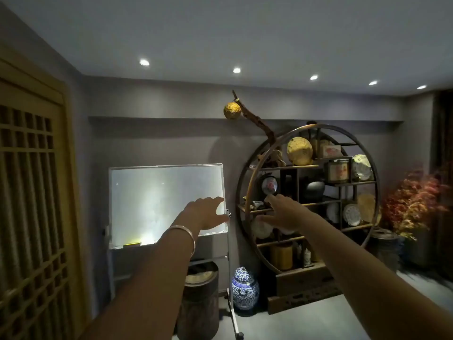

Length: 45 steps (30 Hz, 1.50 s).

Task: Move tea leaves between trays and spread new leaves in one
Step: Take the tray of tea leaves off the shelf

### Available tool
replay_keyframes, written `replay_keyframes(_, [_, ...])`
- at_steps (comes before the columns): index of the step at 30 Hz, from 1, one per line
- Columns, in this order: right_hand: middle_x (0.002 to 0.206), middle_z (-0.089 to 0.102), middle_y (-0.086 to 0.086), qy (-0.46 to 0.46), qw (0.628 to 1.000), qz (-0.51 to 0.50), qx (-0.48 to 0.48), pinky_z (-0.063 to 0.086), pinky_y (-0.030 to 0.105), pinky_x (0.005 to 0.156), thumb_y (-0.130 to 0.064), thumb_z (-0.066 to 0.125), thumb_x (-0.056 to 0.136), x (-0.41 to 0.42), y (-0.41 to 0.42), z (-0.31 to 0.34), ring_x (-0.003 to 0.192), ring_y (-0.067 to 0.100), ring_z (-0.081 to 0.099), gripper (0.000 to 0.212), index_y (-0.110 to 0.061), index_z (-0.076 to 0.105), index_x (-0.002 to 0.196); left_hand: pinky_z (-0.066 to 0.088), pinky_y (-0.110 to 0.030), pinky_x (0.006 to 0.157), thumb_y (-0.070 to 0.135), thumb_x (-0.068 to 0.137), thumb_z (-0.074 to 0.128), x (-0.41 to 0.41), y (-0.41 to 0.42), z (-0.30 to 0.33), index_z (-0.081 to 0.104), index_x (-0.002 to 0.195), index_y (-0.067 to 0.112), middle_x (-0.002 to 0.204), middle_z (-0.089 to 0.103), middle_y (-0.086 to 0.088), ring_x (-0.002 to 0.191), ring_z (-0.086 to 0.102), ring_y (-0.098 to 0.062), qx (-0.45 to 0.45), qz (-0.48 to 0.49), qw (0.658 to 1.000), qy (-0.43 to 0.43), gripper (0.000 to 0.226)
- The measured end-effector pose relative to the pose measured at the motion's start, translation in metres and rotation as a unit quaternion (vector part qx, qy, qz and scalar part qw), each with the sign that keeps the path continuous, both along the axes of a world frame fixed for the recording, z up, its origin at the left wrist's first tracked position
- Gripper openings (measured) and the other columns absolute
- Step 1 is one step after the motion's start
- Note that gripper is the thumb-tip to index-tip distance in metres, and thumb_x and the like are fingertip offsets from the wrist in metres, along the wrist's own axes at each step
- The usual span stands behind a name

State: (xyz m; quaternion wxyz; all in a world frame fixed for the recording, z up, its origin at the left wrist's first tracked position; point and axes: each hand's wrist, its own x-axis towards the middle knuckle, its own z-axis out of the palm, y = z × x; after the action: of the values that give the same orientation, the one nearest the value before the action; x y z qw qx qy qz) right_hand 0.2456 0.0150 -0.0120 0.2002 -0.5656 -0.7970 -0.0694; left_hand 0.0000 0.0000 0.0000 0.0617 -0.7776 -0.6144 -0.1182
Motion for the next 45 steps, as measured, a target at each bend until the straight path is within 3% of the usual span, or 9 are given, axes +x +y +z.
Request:
replay_keyframes(5, [0.122,0.053,0.007,-0.016,0.999,-0.041,-0.008,0.048,0.037,0.084,-0.066,0.054,0.079,0.008,0.064,-0.003,0.106,0.024,0.054,0.070,-0.019,0.043,0.130,0.031,-0.046,0.113,0.057,0.094,0.046,0.006,0.079,-0.004,0.024,0.153,0.027,0.159,0.032,-0.006,0.142,0.036,-0.032,-0.011,-0.007,1.000,-0.001,0.070])
replay_keyframes(8, [0.122,0.053,0.006,-0.026,0.998,-0.055,0.002,0.046,0.033,0.081,-0.066,0.054,0.080,0.014,0.108,-0.005,0.105,0.022,0.054,0.069,-0.020,0.042,0.131,0.037,-0.044,0.108,0.056,0.092,0.050,0.016,0.133,-0.005,0.034,0.147,0.026,0.152,0.043,-0.007,0.136,0.045,-0.031,-0.008,-0.031,0.999,-0.007,0.065])
replay_keyframes(14, [0.129,0.050,0.009,-0.027,0.994,-0.102,-0.020,0.045,0.036,0.089,-0.059,0.052,0.085,0.036,0.203,0.001,0.114,0.025,0.051,0.068,-0.018,0.038,0.136,0.042,-0.037,0.097,0.049,0.092,0.055,0.039,0.250,0.002,0.045,0.139,0.022,0.141,0.054,-0.009,0.125,0.054,-0.030,-0.024,-0.086,0.996,-0.032,0.055])
replay_keyframes(24, [0.129,0.050,0.011,-0.010,0.988,-0.155,-0.016,0.048,0.040,0.091,-0.060,0.049,0.086,0.095,0.341,0.004,0.114,0.027,0.052,0.068,-0.015,0.039,0.136,0.044,-0.048,0.105,0.055,0.090,0.053,0.078,0.436,0.044,0.033,0.148,0.026,0.147,0.049,-0.009,0.129,0.051,-0.031,0.009,-0.124,0.992,0.006,0.068])
replay_keyframes(31, [0.135,0.050,0.009,-0.008,0.986,-0.167,-0.011,0.049,0.038,0.092,-0.062,0.050,0.085,0.152,0.445,-0.006,0.118,0.024,0.052,0.070,-0.016,0.038,0.136,0.042,-0.048,0.106,0.056,0.091,0.051,0.138,0.549,0.015,0.025,0.151,0.032,0.150,0.044,-0.009,0.131,0.048,-0.031,-0.009,-0.152,0.988,0.025,0.070])
replay_keyframes(36, [0.134,0.048,0.009,-0.012,0.987,-0.157,-0.016,0.048,0.042,0.094,-0.060,0.053,0.085,0.204,0.527,0.000,0.118,0.025,0.050,0.070,-0.017,0.037,0.137,0.044,-0.039,0.094,0.054,0.091,0.051,0.199,0.636,0.005,0.035,0.145,0.029,0.145,0.049,-0.008,0.125,0.052,-0.029,-0.025,-0.165,0.986,0.012,0.061])
replay_keyframes(41, [0.127,0.050,0.009,-0.018,0.988,-0.150,-0.011,0.049,0.040,0.091,-0.057,0.053,0.086,0.264,0.608,0.018,0.110,0.023,0.053,0.065,-0.016,0.038,0.136,0.036,-0.047,0.111,0.058,0.090,0.051,0.268,0.734,0.018,0.027,0.151,0.028,0.154,0.040,-0.006,0.139,0.039,-0.030,-0.022,-0.150,0.988,0.004,0.072])
replay_keyframes(45, [0.131,0.048,0.010,-0.007,0.989,-0.146,-0.009,0.049,0.040,0.092,-0.057,0.053,0.086,0.303,0.672,0.027,0.114,0.024,0.052,0.069,-0.016,0.036,0.139,0.033,-0.049,0.114,0.061,0.089,0.049,0.302,0.796,0.023,0.025,0.152,0.029,0.153,0.041,-0.004,0.142,0.035,-0.029,-0.017,-0.145,0.989,0.008,0.074])
